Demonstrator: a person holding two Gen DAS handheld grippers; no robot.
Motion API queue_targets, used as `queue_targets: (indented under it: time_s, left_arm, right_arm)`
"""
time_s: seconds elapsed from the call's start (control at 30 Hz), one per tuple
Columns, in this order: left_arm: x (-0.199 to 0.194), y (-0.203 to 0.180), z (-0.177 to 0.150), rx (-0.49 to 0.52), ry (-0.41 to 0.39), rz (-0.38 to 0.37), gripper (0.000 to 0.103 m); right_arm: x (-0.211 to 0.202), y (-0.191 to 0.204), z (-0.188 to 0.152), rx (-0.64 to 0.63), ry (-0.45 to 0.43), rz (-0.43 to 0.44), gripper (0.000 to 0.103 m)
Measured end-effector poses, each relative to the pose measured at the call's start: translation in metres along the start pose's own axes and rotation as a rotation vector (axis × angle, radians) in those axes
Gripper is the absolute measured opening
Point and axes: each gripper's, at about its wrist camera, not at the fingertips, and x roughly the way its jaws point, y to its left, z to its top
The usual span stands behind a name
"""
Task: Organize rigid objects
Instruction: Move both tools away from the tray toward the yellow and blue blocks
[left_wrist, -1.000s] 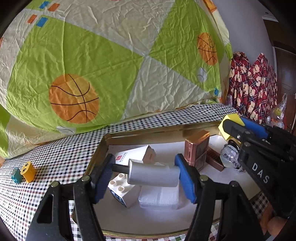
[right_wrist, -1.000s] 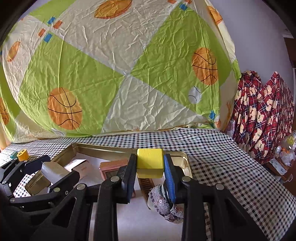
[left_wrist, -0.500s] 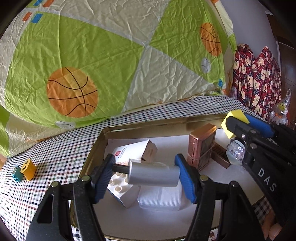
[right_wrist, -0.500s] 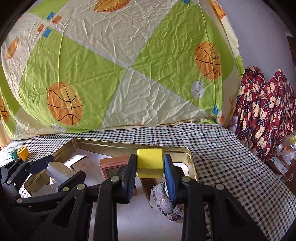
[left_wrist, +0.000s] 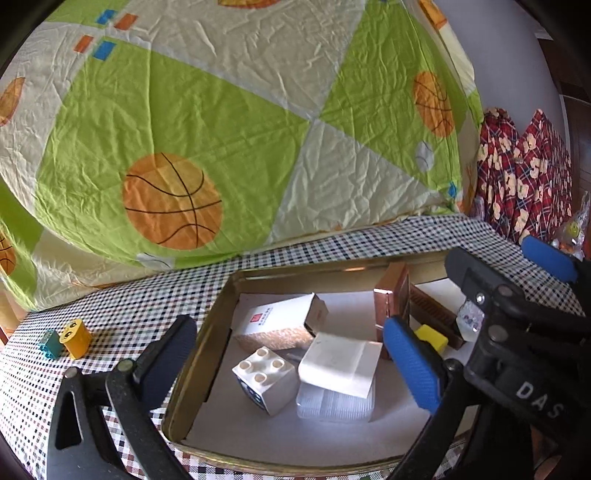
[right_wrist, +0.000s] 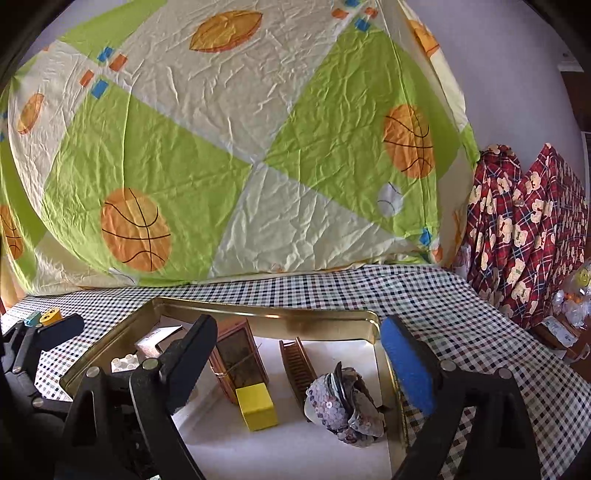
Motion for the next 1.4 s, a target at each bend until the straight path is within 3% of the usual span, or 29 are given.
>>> queue_targets:
  time_s: [0.8,1.4]
  left_arm:
    - [-0.008,0.016,-0.007,-0.077,0.002,0.027,0.103]
    - [-0.009,0.012,-0.007,-0.058,-0.006,0.023,0.103]
  right_arm:
    - [-0.005,-0.004,0.001,0.013,-0.031,-0.044,0.096]
    - [-0.006,-0.005,0.001,0.018,-0.034,-0.051,0.096]
